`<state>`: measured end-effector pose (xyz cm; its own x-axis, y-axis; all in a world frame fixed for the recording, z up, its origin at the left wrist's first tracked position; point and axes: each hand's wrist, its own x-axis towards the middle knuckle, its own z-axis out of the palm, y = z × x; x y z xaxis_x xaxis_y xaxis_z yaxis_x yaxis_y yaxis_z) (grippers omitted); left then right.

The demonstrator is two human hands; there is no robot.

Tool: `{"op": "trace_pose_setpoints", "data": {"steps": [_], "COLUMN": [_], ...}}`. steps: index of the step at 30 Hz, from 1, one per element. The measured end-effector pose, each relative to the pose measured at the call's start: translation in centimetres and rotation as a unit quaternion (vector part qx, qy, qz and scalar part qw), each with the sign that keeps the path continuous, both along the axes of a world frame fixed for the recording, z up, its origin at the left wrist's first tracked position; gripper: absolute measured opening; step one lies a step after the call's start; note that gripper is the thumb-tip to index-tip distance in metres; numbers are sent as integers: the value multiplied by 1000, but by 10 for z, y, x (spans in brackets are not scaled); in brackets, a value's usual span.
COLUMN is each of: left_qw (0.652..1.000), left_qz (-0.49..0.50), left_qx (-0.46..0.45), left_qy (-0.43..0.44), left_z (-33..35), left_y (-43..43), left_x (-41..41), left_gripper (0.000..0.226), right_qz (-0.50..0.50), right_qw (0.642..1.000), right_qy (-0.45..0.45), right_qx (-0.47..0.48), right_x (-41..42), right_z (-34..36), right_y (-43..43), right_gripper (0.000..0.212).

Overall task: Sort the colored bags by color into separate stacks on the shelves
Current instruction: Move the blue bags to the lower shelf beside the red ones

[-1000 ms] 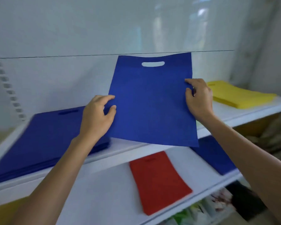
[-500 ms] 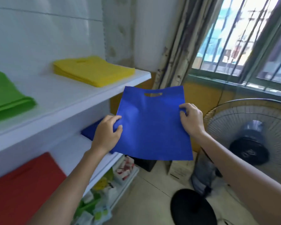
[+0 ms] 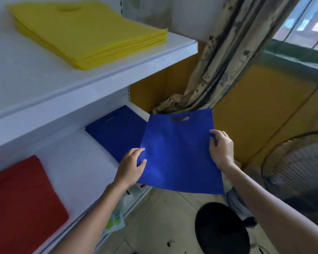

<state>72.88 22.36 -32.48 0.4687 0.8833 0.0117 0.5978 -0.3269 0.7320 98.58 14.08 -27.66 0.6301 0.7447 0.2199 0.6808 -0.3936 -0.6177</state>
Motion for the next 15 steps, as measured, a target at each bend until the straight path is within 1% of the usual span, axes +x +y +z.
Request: {"op": "trace_pose_setpoints", "data": {"steps": [3, 6, 9, 11, 13, 15], "left_qw": [999, 997, 989, 978, 963, 947], "left_qz": [32, 77, 144, 201, 263, 314], "left_qx": [-8, -2, -3, 3, 13, 16], "left_qy": [10, 26, 41, 47, 57, 73], "left_z": [-14, -27, -42, -53, -64, -77], "left_y": [20, 36, 50, 58, 64, 71], "left_x": [6, 2, -6, -7, -6, -3], "left_gripper": [41, 40, 40, 39, 39, 40], "right_qz": [37, 101, 178, 247, 329, 382], "right_qw": [999, 993, 979, 961, 931, 903], "right_qy": [-2, -12, -32, -59, -100, -132], "right_qx": [-37, -65, -90, -105, -123, -144], "right_x": [10, 14, 13, 10, 6, 1], "right_z": [-17, -34, -52, -66, -82, -97], "right_y": [36, 76, 128, 171, 213, 251], "right_gripper": [36, 41, 44, 45, 47, 50]}}
